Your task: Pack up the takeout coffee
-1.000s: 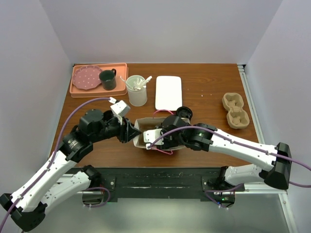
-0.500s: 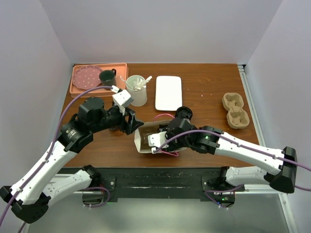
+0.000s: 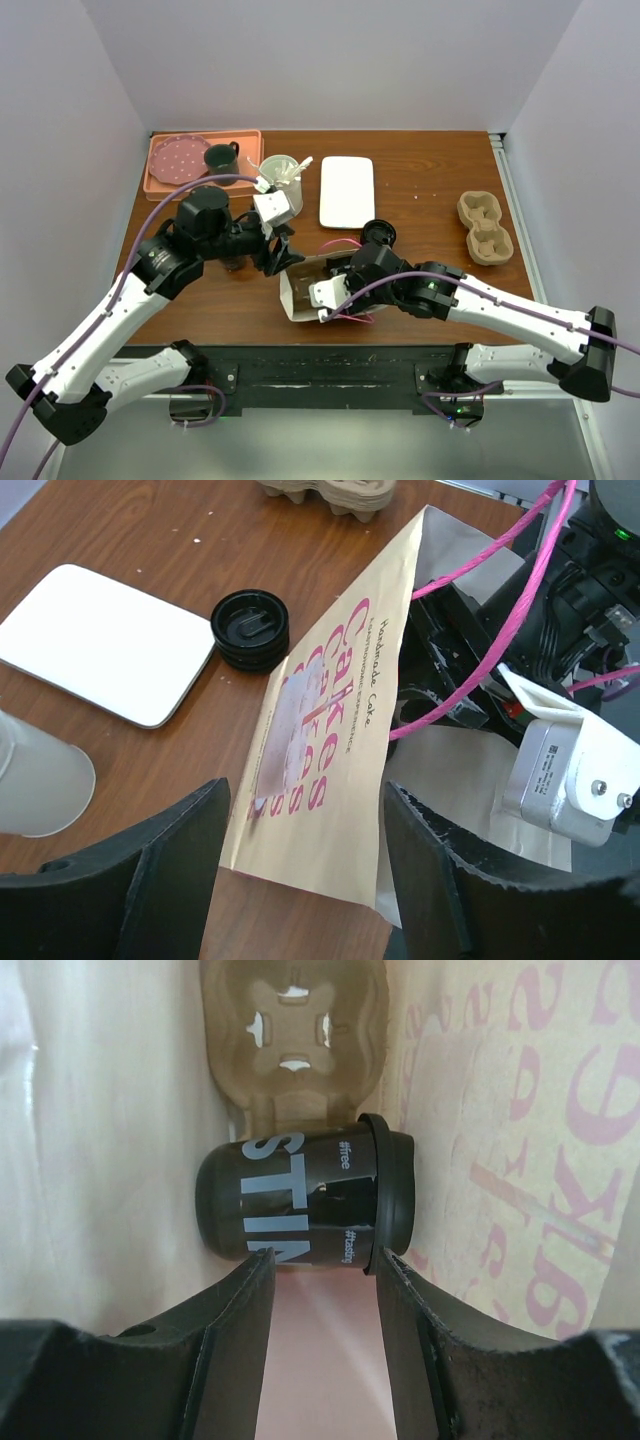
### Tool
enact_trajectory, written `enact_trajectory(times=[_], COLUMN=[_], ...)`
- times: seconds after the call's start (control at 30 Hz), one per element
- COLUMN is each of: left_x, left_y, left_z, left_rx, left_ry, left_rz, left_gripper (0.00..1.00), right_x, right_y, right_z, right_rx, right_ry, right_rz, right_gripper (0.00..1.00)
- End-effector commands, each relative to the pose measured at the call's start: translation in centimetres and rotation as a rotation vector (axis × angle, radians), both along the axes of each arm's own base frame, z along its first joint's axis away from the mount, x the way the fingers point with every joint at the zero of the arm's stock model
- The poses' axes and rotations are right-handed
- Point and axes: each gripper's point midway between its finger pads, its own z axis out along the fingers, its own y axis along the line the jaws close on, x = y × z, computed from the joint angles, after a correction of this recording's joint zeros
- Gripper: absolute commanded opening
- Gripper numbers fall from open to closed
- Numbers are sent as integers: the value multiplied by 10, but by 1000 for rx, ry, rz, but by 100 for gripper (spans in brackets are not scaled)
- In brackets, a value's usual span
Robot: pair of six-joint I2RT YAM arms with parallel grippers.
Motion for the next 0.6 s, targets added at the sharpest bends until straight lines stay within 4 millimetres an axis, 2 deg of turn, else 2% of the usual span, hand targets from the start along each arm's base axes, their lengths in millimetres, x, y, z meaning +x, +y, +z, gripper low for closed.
enact_trajectory(times=[0.0, 0.03, 0.1, 0.13, 0.2, 0.23, 0.27, 0.37, 0.5, 0.57], left_x=[-4, -3, -4, -6, -12, -15, -22, -22, -14, -12], left_y=[-16, -19, -28, -32, -42, -45, -51, -53, -45, -42], left_z=[-1, 0, -2, -3, -9, -11, -13, -8, 5, 11], left_rx=[-13, -17, -19, -20, -5, 3, 8, -16, -67, -81], left_ry=[16, 19, 56, 69, 100, 106, 115, 128, 95, 74], left_rz=[-72, -74, -83, -88, -93, -91, -102, -51, 38, 58], left_gripper=[56, 40, 30, 21, 10, 1, 0, 0, 0, 0], right_x=[5, 6, 8, 9, 8, 8, 6, -1, -10, -8], right_y=[-1, -2, -2, -2, -4, -3, -3, -3, -4, -5], right_z=[9, 11, 14, 17, 20, 24, 25, 28, 29, 29], right_rx=[30, 34, 56, 66, 90, 110, 124, 181, 245, 272], right_ry=[-36, -38, -33, -33, 1, 11, 31, 119, 219, 221], right_rz=[18, 14, -10, -23, -73, -95, -114, -198, -300, -334], right_gripper=[48, 48, 49, 50, 51, 52, 52, 55, 58, 64])
